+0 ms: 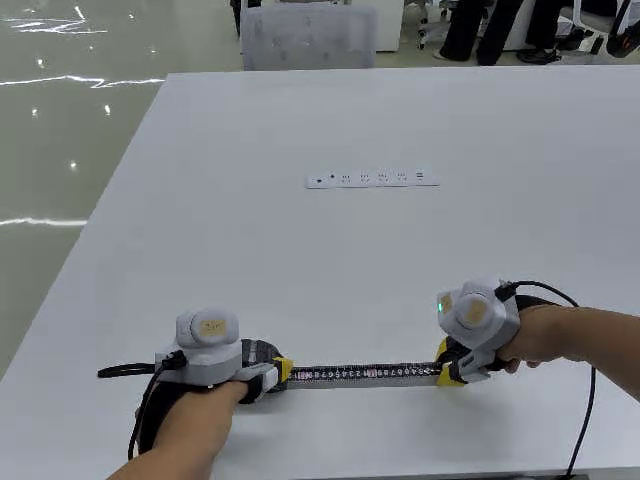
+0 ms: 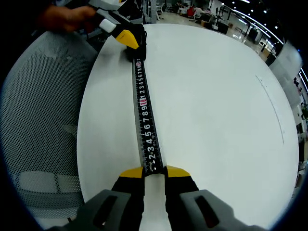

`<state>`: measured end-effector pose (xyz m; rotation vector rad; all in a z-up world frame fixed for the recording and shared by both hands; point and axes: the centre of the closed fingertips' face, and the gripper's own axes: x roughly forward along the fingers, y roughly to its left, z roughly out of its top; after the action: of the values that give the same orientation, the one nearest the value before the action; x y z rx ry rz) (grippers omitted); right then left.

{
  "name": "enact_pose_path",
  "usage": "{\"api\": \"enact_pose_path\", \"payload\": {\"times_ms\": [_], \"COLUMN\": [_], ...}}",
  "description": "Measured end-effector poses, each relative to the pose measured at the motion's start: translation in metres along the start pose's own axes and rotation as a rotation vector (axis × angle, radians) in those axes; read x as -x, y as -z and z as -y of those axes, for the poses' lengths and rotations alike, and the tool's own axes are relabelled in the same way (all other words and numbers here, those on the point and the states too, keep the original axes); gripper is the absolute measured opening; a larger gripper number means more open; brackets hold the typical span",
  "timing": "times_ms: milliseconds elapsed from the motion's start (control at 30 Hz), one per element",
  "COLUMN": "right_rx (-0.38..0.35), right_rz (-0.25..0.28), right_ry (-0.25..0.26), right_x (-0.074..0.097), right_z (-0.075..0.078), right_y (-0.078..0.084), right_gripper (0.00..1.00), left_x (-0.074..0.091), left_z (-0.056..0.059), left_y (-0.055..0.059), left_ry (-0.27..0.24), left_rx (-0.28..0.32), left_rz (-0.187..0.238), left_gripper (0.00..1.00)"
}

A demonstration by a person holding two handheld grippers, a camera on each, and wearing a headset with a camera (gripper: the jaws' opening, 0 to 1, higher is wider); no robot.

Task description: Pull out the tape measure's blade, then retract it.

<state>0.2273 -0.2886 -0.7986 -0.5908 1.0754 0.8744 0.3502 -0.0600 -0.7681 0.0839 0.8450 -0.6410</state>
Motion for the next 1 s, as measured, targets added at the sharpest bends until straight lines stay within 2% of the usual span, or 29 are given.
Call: {"api": "enact_pose_path", "payload": {"times_ms": [200,400,1000], "right_rx": [-0.007,-0.018,-0.021], "right_rz": [0.012,0.025,0.039], "right_ry": [-0.015,-0.025,-0.025], "right_x": [-0.002,-0.005,-0.01], "right_z": [-0.001,-0.005,-0.008], "right_y": [-0.003,-0.012,-0.023], "right_gripper": [0.14,0.14,0.14], "left_x": [0.0,0.0,0.0], "left_z": [0.0,0.0,0.0], "left_y": [0.0,0.0,0.0], "left_ry": [0.007,0.01,0.012], "left_rx": [-0.004,-0.001,0.0], "left_rz": [-0.007,-0.01,-0.016], "left_gripper": [0.59,0.59,0.59]}}
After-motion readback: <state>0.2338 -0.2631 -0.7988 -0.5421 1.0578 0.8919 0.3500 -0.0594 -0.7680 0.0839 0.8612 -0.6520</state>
